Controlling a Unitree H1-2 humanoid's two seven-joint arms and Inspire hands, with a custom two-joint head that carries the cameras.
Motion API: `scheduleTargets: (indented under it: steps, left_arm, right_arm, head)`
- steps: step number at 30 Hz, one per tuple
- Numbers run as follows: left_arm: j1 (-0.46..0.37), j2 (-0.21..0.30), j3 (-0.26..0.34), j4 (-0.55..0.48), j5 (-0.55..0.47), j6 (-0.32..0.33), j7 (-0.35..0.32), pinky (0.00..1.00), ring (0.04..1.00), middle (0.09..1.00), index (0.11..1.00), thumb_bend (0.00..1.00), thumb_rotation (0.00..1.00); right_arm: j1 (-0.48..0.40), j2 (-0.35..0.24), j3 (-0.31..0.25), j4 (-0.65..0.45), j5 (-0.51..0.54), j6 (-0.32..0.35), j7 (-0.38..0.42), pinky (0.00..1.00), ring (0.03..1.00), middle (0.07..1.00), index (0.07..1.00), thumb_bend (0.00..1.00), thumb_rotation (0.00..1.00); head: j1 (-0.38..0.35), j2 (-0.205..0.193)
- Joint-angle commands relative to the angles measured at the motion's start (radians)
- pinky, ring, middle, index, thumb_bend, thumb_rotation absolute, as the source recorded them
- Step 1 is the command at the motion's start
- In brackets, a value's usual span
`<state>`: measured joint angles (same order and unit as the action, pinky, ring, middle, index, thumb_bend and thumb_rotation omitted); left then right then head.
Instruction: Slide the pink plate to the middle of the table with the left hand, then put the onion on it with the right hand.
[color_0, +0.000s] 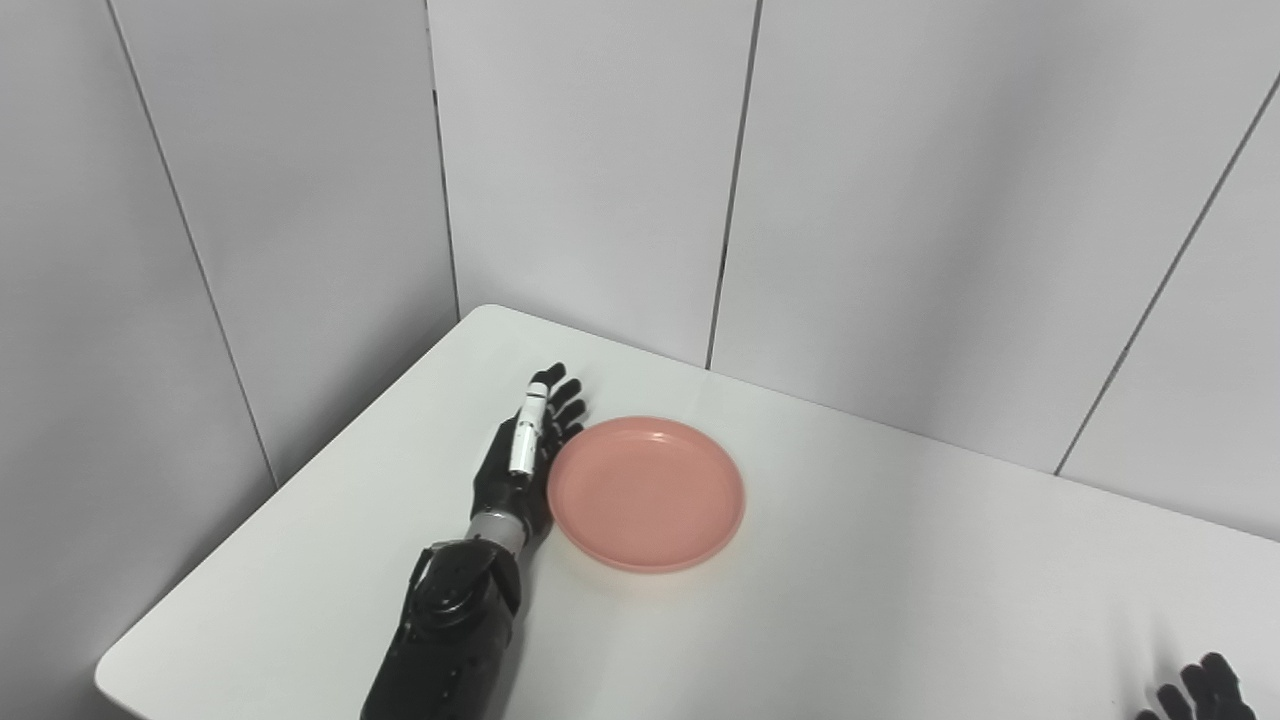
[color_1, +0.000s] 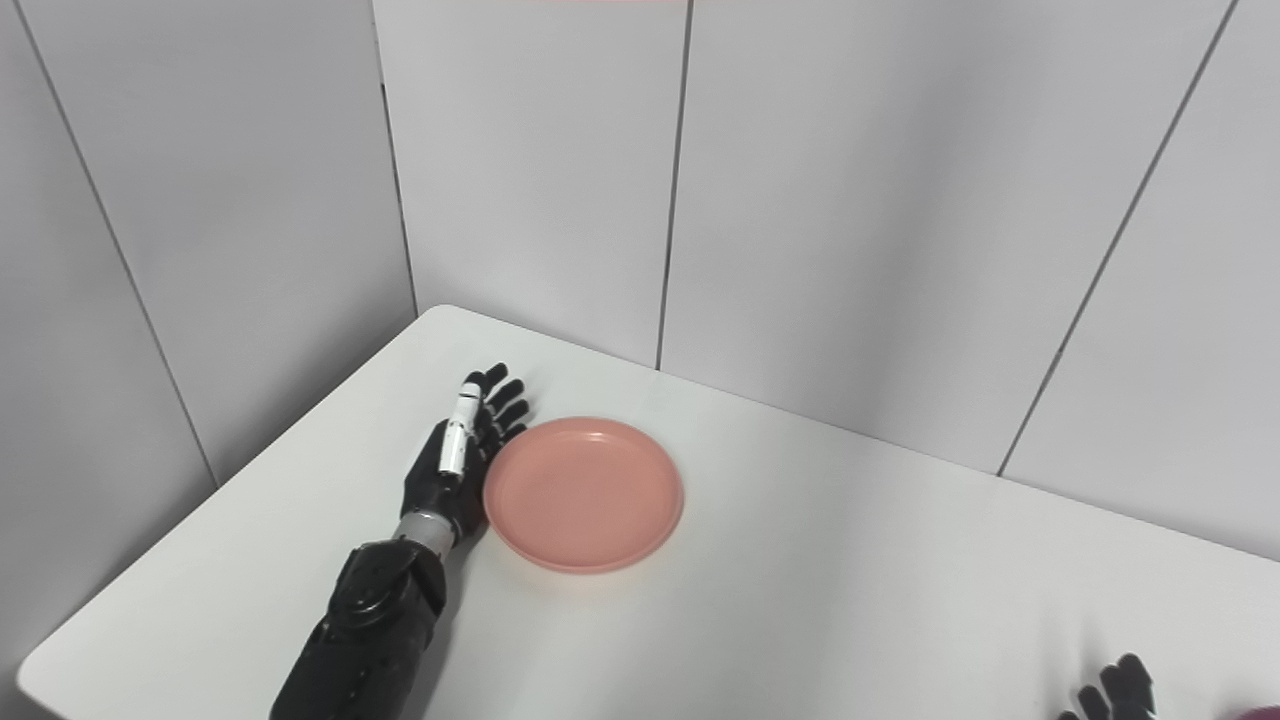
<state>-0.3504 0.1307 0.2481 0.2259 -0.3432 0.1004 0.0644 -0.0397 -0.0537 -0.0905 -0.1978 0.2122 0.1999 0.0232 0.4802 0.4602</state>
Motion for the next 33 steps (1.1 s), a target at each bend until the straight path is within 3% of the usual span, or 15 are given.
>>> scheduleTargets:
  steps: [1, 5, 10, 15, 24, 33]
  left_arm:
    - [-0.037, 0.003, -0.009, -0.014, 0.012, 0.011, -0.013, 0.94, 0.938, 0.942, 0.922, 0.36, 1.0]
    - [-0.036, -0.001, -0.025, -0.014, 0.022, 0.016, -0.017, 0.94, 0.943, 0.946, 0.918, 0.38, 1.0]
    - [-0.032, -0.011, -0.031, -0.032, 0.036, 0.028, -0.007, 0.94, 0.94, 0.94, 0.919, 0.38, 1.0]
    - [-0.029, -0.016, -0.034, -0.035, 0.037, 0.028, -0.012, 0.93, 0.929, 0.935, 0.913, 0.38, 1.0]
    - [-0.008, -0.044, -0.048, -0.078, 0.037, 0.061, -0.01, 0.92, 0.931, 0.934, 0.919, 0.39, 1.0]
    - [0.0, -0.073, -0.053, -0.1, 0.036, 0.076, -0.014, 0.93, 0.939, 0.935, 0.916, 0.38, 1.0]
  right_arm:
    - [-0.005, -0.005, 0.007, -0.052, -0.007, 0.019, 0.004, 1.0, 1.0, 1.0, 1.0, 0.57, 0.85]
    - [0.002, 0.0, 0.017, -0.086, -0.035, 0.061, -0.015, 1.0, 1.0, 1.0, 1.0, 0.45, 0.92]
    - [0.005, -0.001, 0.025, -0.099, -0.04, 0.061, -0.009, 1.0, 1.0, 1.0, 1.0, 0.28, 0.99]
    - [0.007, 0.013, 0.035, -0.131, -0.054, 0.085, -0.024, 1.0, 1.0, 1.0, 1.0, 0.19, 1.0]
    - [0.007, 0.029, 0.047, -0.182, -0.081, 0.124, -0.036, 1.0, 1.0, 1.0, 1.0, 0.07, 1.0]
    - [0.004, 0.034, 0.052, -0.177, -0.09, 0.109, -0.035, 1.0, 1.0, 1.0, 1.0, 0.06, 1.0]
  head:
    - [-0.008, 0.003]
    - [-0.025, 0.01]
    - [-0.045, 0.023]
    - [-0.078, 0.04]
    - [-0.117, 0.069]
    - [-0.162, 0.09]
